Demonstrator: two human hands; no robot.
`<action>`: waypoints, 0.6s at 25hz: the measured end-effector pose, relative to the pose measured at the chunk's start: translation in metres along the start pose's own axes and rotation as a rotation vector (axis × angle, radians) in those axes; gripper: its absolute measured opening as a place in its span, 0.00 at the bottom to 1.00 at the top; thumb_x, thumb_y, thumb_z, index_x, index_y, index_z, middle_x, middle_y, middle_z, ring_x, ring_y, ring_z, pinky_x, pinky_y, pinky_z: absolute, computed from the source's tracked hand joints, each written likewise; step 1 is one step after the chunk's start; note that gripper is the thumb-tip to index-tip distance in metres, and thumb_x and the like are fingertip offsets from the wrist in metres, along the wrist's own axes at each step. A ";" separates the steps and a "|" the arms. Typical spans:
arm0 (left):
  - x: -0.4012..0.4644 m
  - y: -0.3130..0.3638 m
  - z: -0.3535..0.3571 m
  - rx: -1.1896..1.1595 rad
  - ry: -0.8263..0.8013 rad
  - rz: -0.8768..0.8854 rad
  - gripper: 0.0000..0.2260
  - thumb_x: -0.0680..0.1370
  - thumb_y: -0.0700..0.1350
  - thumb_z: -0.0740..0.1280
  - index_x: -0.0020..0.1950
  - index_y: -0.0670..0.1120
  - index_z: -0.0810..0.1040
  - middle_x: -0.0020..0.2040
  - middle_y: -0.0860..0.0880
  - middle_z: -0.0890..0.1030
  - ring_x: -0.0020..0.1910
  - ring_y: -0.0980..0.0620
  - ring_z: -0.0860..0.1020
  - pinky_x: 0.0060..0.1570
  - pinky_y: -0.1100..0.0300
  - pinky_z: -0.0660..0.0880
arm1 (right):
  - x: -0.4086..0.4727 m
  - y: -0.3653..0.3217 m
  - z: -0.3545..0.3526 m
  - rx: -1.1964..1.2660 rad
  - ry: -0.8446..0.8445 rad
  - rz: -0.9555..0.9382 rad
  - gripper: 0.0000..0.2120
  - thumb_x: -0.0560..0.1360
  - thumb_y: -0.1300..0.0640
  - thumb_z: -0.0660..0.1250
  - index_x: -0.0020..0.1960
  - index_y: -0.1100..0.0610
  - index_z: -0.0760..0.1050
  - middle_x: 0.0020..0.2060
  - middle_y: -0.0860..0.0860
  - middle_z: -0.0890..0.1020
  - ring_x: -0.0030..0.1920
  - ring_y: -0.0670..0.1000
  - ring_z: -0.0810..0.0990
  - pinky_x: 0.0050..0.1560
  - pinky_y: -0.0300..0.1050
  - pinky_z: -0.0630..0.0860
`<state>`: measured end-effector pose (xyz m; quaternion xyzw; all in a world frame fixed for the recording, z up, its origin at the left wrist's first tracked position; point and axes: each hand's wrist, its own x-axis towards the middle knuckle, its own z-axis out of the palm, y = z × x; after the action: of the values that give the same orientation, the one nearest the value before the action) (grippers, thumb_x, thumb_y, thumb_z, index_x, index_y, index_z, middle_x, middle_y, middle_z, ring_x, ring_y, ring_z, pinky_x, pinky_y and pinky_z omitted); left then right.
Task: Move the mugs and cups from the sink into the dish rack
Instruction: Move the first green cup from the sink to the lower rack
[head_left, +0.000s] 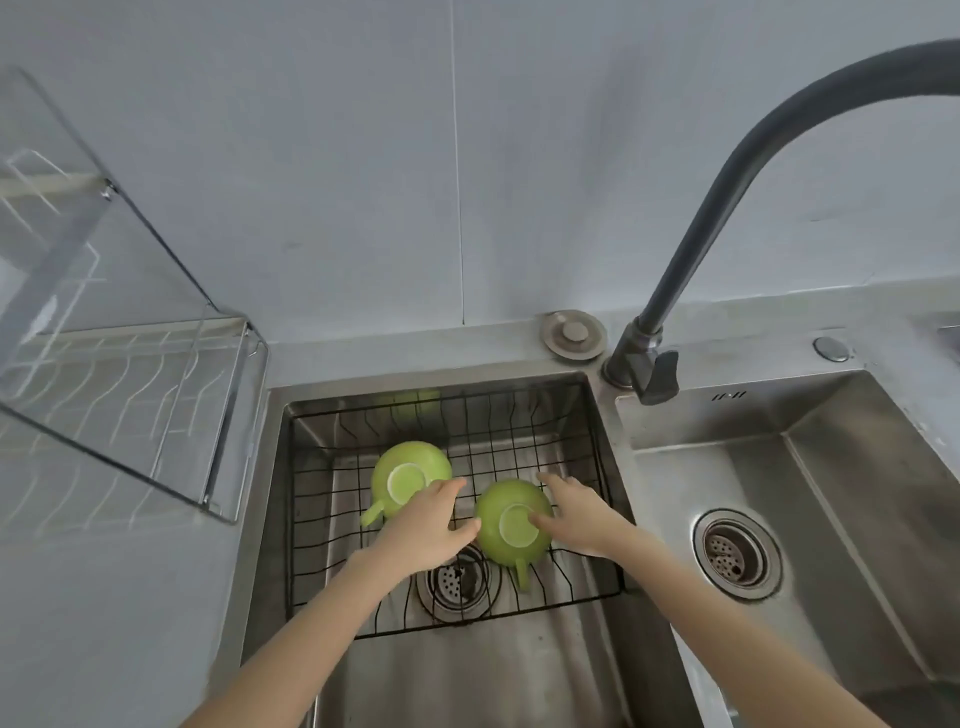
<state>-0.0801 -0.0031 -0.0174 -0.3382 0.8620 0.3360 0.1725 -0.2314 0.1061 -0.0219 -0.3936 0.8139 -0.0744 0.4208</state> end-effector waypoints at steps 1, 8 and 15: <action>0.006 -0.001 0.009 -0.085 -0.019 -0.026 0.27 0.78 0.51 0.59 0.73 0.44 0.56 0.74 0.44 0.62 0.72 0.47 0.64 0.69 0.53 0.64 | 0.006 0.004 0.005 0.028 -0.012 0.015 0.30 0.77 0.53 0.60 0.75 0.58 0.51 0.70 0.62 0.64 0.70 0.60 0.65 0.68 0.47 0.64; 0.040 -0.001 0.052 -0.389 -0.032 -0.150 0.24 0.76 0.46 0.64 0.70 0.44 0.62 0.68 0.43 0.70 0.66 0.47 0.71 0.63 0.58 0.68 | 0.040 0.026 0.032 0.182 -0.048 0.104 0.29 0.77 0.56 0.60 0.74 0.60 0.52 0.66 0.63 0.70 0.66 0.61 0.69 0.66 0.49 0.69; 0.061 -0.002 0.070 -0.673 -0.029 -0.312 0.26 0.75 0.44 0.66 0.70 0.42 0.60 0.66 0.43 0.73 0.61 0.47 0.73 0.55 0.63 0.69 | 0.048 0.022 0.049 0.299 0.048 0.149 0.29 0.77 0.57 0.59 0.74 0.57 0.51 0.65 0.63 0.66 0.64 0.63 0.70 0.64 0.53 0.71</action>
<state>-0.1168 0.0163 -0.1008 -0.4983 0.6390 0.5749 0.1131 -0.2234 0.0975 -0.0929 -0.2633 0.8305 -0.1726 0.4594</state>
